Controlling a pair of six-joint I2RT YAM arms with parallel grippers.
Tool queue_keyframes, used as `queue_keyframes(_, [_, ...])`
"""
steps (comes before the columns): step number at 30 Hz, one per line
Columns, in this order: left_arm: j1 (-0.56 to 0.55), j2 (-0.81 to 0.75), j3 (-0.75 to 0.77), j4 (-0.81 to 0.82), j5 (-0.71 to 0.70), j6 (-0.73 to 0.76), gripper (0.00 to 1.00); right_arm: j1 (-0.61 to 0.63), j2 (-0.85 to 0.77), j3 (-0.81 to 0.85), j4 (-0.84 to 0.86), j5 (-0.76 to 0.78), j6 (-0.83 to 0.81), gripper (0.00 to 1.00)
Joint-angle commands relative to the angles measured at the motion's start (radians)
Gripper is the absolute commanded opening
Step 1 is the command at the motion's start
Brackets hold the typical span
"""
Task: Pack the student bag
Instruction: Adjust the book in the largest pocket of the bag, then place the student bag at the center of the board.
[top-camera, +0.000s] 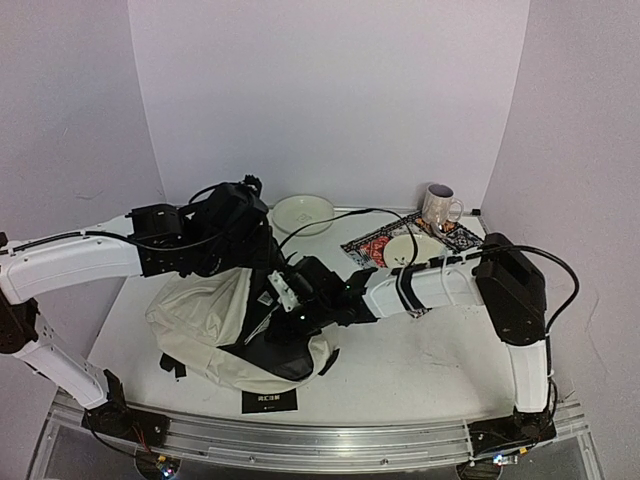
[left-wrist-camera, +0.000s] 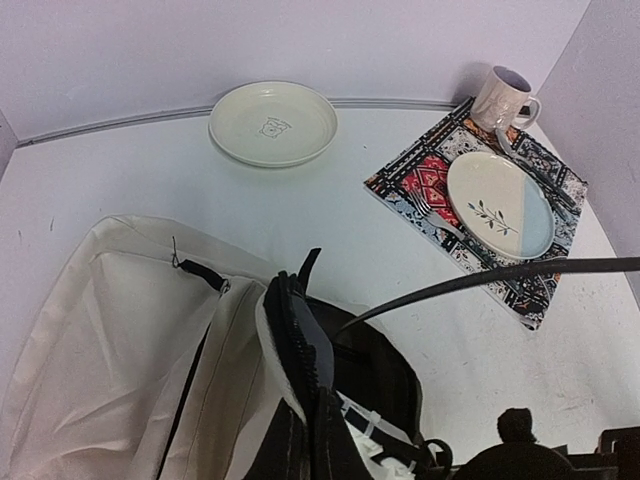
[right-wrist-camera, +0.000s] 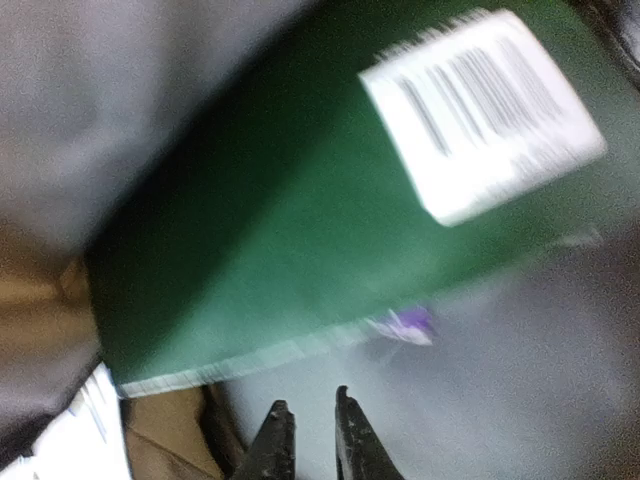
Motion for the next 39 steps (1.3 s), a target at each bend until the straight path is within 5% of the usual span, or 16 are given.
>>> queue_keyframes(1, [0.006,-0.044,-0.011,0.053,-0.002,-0.017,0.00,0.011,0.039,0.100,0.091,-0.033,0.017,0.13])
queue_keyframes(8, [0.005,-0.038,-0.046,0.064,0.008,-0.040,0.00,0.011,0.046,0.138,0.140,-0.057,0.032,0.16])
queue_keyframes(19, [0.006,-0.029,-0.126,0.068,0.038,-0.052,0.08,-0.004,-0.188,-0.130,0.093,0.152,-0.035,0.45])
queue_keyframes(25, [0.005,-0.044,-0.182,0.070,0.087,-0.047,0.26,-0.032,-0.376,-0.298,0.021,0.334,-0.064,0.57])
queue_keyframes(31, [0.005,-0.071,-0.241,0.069,0.143,-0.017,0.66,-0.068,-0.505,-0.399,-0.042,0.458,-0.062,0.68])
queue_keyframes(39, [0.005,-0.139,-0.294,-0.008,0.224,-0.112,0.84,-0.087,-0.593,-0.455,-0.063,0.520,-0.057,0.72])
